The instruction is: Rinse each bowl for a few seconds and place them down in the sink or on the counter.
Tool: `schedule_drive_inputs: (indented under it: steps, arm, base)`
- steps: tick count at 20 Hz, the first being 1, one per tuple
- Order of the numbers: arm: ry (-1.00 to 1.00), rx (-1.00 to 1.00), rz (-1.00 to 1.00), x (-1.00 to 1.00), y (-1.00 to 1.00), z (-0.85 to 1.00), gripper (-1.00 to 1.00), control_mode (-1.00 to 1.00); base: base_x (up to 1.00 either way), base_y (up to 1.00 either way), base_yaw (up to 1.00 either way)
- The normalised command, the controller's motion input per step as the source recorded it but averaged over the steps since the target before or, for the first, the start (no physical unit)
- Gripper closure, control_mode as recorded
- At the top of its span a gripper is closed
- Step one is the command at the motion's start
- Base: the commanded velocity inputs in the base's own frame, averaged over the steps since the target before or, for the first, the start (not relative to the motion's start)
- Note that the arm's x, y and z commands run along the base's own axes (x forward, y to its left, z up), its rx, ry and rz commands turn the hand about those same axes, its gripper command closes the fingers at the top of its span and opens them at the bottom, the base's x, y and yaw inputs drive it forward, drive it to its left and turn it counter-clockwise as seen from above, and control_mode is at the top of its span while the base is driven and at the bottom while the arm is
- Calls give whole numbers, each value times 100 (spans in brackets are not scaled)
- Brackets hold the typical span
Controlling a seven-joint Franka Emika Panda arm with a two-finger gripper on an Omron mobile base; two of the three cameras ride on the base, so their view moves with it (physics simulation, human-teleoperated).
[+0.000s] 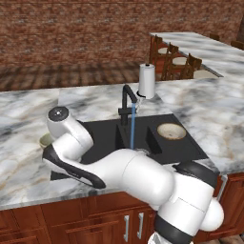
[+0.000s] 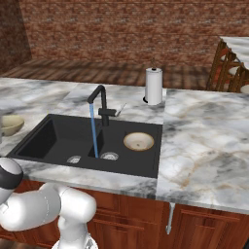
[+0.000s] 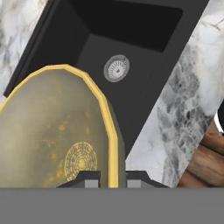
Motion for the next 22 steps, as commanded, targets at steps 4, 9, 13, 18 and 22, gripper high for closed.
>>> schedule_drive_inputs:
  steps: [4,9,13,18,22]
  arm:
    - [-4,0,8,-10,31,-5,100,-100]
    - [-1,0,5,-8,24,-11,100,-100]
    - [0,0,3,-7,15,-14,100,-100]
    - [1,0,1,-4,20,-8,100,-100]
    - [5,0,0,0,24,-8,100,-100]
  base:
    - [0,0,0]
    - [0,0,0]
    - [0,0,0]
    - [0,0,0]
    - [0,0,0]
